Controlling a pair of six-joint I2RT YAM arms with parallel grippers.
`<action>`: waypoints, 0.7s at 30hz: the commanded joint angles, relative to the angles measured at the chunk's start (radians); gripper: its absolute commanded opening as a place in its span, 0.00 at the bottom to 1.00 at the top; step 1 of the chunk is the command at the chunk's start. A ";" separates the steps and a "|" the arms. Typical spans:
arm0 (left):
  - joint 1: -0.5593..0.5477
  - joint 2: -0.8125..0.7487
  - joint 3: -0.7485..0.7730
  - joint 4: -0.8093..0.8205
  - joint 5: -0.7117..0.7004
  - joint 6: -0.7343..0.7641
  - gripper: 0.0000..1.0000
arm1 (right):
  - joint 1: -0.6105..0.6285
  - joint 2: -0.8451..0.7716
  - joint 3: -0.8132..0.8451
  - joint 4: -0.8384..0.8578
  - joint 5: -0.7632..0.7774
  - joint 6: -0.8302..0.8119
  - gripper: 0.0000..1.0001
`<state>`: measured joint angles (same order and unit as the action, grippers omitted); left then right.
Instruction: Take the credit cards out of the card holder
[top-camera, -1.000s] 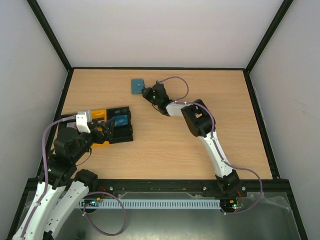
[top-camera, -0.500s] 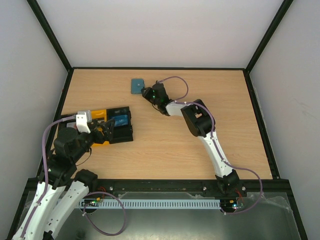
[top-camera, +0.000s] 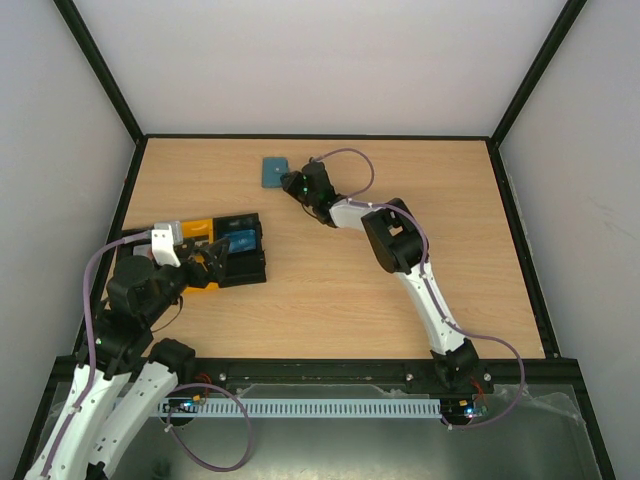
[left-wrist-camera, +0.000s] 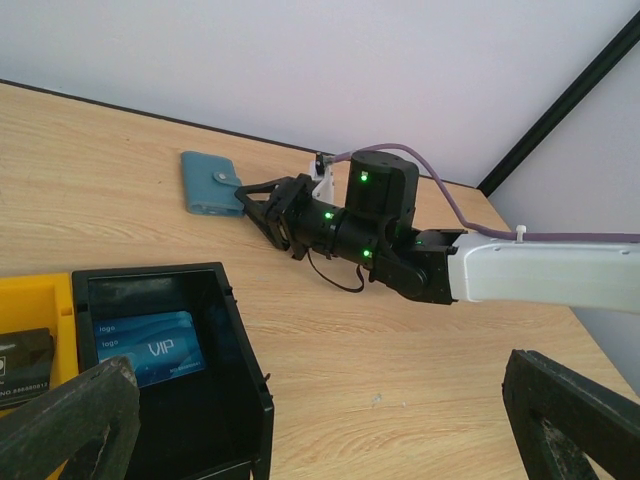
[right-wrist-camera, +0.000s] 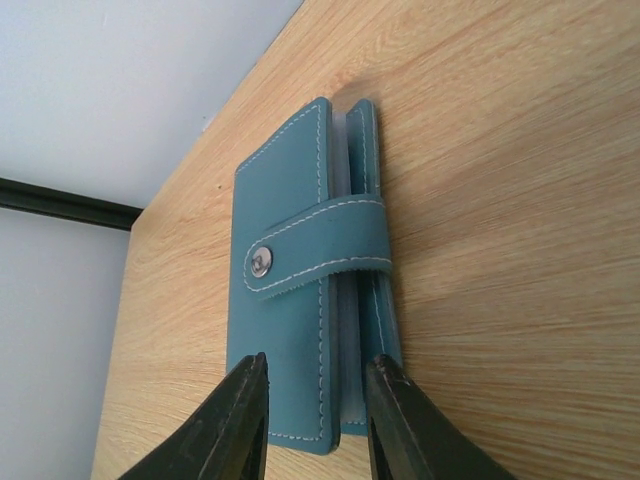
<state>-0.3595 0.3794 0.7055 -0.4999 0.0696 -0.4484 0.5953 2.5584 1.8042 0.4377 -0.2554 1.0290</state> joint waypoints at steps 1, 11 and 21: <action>0.005 -0.010 -0.010 0.015 -0.005 0.004 1.00 | -0.005 0.033 0.039 -0.047 0.008 -0.018 0.27; 0.005 -0.008 -0.011 0.014 -0.008 0.002 1.00 | -0.005 0.053 0.059 -0.084 0.015 -0.034 0.15; 0.005 -0.002 -0.011 0.012 -0.011 0.002 1.00 | -0.006 0.093 0.110 -0.048 -0.056 -0.022 0.13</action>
<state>-0.3592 0.3790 0.7052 -0.4995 0.0689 -0.4488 0.5938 2.5958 1.8580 0.4118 -0.2893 1.0092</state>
